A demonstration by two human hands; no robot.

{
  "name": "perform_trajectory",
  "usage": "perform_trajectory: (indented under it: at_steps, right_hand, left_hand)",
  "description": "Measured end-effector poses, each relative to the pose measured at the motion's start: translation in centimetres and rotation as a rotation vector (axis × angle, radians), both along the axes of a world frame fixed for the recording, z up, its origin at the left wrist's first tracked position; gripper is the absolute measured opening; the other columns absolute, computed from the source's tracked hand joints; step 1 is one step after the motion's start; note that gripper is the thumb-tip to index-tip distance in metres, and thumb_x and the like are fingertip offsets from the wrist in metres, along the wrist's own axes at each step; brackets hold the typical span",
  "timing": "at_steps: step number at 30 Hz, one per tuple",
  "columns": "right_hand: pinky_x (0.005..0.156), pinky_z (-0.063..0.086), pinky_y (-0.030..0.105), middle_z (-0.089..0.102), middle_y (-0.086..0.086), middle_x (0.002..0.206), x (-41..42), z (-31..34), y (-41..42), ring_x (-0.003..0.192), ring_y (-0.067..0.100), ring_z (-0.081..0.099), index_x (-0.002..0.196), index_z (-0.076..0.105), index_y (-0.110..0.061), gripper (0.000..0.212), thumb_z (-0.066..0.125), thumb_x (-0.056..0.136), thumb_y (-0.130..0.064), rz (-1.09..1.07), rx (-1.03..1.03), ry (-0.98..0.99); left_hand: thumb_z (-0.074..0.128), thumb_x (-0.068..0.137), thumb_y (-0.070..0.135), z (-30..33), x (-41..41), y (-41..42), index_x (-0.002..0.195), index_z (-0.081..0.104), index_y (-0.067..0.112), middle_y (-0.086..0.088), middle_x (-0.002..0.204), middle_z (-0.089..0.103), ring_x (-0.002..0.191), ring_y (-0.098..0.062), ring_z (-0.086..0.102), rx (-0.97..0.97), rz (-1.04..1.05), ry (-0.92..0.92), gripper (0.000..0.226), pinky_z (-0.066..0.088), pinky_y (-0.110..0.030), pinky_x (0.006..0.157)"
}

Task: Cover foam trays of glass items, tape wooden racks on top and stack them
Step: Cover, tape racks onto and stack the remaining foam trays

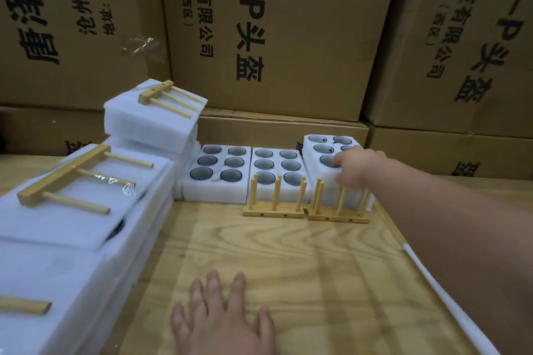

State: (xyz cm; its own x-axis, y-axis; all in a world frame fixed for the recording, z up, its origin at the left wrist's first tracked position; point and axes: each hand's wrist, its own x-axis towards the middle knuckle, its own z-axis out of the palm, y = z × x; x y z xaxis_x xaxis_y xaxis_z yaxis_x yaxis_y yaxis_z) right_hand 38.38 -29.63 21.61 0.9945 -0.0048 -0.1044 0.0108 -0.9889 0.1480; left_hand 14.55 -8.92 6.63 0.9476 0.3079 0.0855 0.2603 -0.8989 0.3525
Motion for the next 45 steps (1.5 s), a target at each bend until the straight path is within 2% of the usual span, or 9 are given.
perform_trajectory:
  at_steps: [6, 10, 16, 19, 23, 25, 28, 38, 45]
  right_hand:
    - [0.118, 0.017, 0.061, 0.049, -0.001, 0.141, 0.7, -0.9, 1.3, 0.136, 0.04, 0.04, 0.13, 0.052, -0.042, 0.04, 0.056, 0.091, -0.037, -0.143, 0.021, 0.073]
    - [0.117, 0.008, 0.061, 0.052, -0.008, 0.142, 0.7, -1.3, 0.0, 0.135, 0.032, 0.045, 0.134, 0.047, -0.054, 0.043, 0.057, 0.093, -0.048, -0.078, 0.104, -0.048]
    - [0.118, 0.011, 0.062, 0.062, -0.005, 0.098, 1.5, -1.7, -0.3, 0.118, 0.029, 0.055, 0.131, 0.053, -0.045, 0.041, 0.055, 0.091, -0.054, -0.087, 0.314, -0.246]
    - [0.119, 0.01, 0.062, 0.062, 0.001, 0.116, 1.8, -1.3, 0.0, 0.127, 0.032, 0.051, 0.132, 0.055, -0.042, 0.044, 0.06, 0.089, -0.053, -0.118, 0.444, -0.296]
    - [0.119, 0.009, 0.065, 0.059, 0.003, 0.134, 1.9, 0.6, 0.3, 0.132, 0.035, 0.048, 0.133, 0.054, -0.042, 0.046, 0.061, 0.09, -0.054, -0.118, 0.543, -0.367]
    - [0.119, 0.008, 0.066, 0.06, 0.004, 0.133, 1.3, 2.0, 0.4, 0.133, 0.035, 0.047, 0.135, 0.054, -0.041, 0.047, 0.061, 0.09, -0.054, -0.096, 0.56, -0.44]
    - [0.119, 0.006, 0.066, 0.058, 0.005, 0.133, -0.5, 4.4, 0.5, 0.134, 0.034, 0.046, 0.134, 0.055, -0.04, 0.047, 0.061, 0.089, -0.052, -0.052, 0.602, -0.55]
    - [0.115, 0.029, 0.057, 0.064, -0.007, 0.125, -13.3, 7.5, 2.2, 0.122, 0.026, 0.056, 0.132, 0.058, -0.04, 0.051, 0.065, 0.085, -0.06, 0.077, 0.637, -0.464]
    - [0.118, 0.014, 0.06, 0.049, -0.005, 0.127, -25.5, 0.1, 4.3, 0.131, 0.022, 0.043, 0.134, 0.045, -0.049, 0.052, 0.054, 0.086, -0.067, 0.116, 0.49, -0.292]
  left_hand:
    - [0.041, 0.06, 0.057, 0.0, 0.2, 0.0, 0.099, 0.083, 0.019, -0.021, 0.119, 0.072, 0.106, -0.046, 0.069, -0.025, -0.001, 0.023, 0.068, 0.047, -0.067, 0.092]
    - [0.041, 0.061, 0.056, -0.2, 0.2, 0.1, 0.098, 0.083, 0.019, -0.021, 0.119, 0.072, 0.105, -0.046, 0.069, 0.007, 0.001, 0.018, 0.068, 0.048, -0.067, 0.09]
    - [0.04, 0.062, 0.058, -0.2, 0.3, 0.3, 0.103, 0.082, 0.024, -0.018, 0.123, 0.071, 0.111, -0.044, 0.068, 0.061, 0.012, 0.007, 0.068, 0.041, -0.06, 0.096]
    - [0.031, 0.065, 0.062, 0.5, 0.2, 0.4, 0.118, 0.076, 0.036, -0.01, 0.141, 0.062, 0.127, -0.039, 0.059, 0.073, 0.022, 0.088, 0.074, 0.037, -0.062, 0.104]
    - [0.035, 0.064, 0.06, 0.1, 0.1, 0.6, 0.114, 0.078, 0.032, -0.015, 0.136, 0.064, 0.122, -0.042, 0.062, 0.037, -0.006, 0.035, 0.072, 0.04, -0.065, 0.1]
    - [0.013, 0.068, 0.068, -0.4, 0.5, 0.4, 0.145, 0.043, 0.054, -0.001, 0.166, 0.026, 0.151, -0.029, 0.028, 0.105, 0.049, 0.1, 0.084, 0.017, -0.06, 0.115]
    - [0.005, 0.072, 0.075, -1.3, 1.1, 0.7, 0.155, 0.004, 0.053, 0.008, 0.17, -0.011, 0.156, -0.02, -0.007, 0.078, 0.082, 0.112, 0.086, -0.006, -0.052, 0.118]
    - [0.016, 0.085, 0.074, -0.7, 0.3, 1.1, 0.157, 0.01, 0.045, 0.004, 0.171, -0.002, 0.155, -0.024, -0.005, 0.028, 0.003, 0.068, 0.078, -0.003, -0.053, 0.118]
    - [0.024, 0.091, 0.068, 0.6, -0.7, 0.9, 0.158, 0.016, 0.04, -0.002, 0.171, 0.004, 0.156, -0.028, 0.002, 0.032, -0.017, 0.115, 0.073, 0.004, -0.055, 0.12]
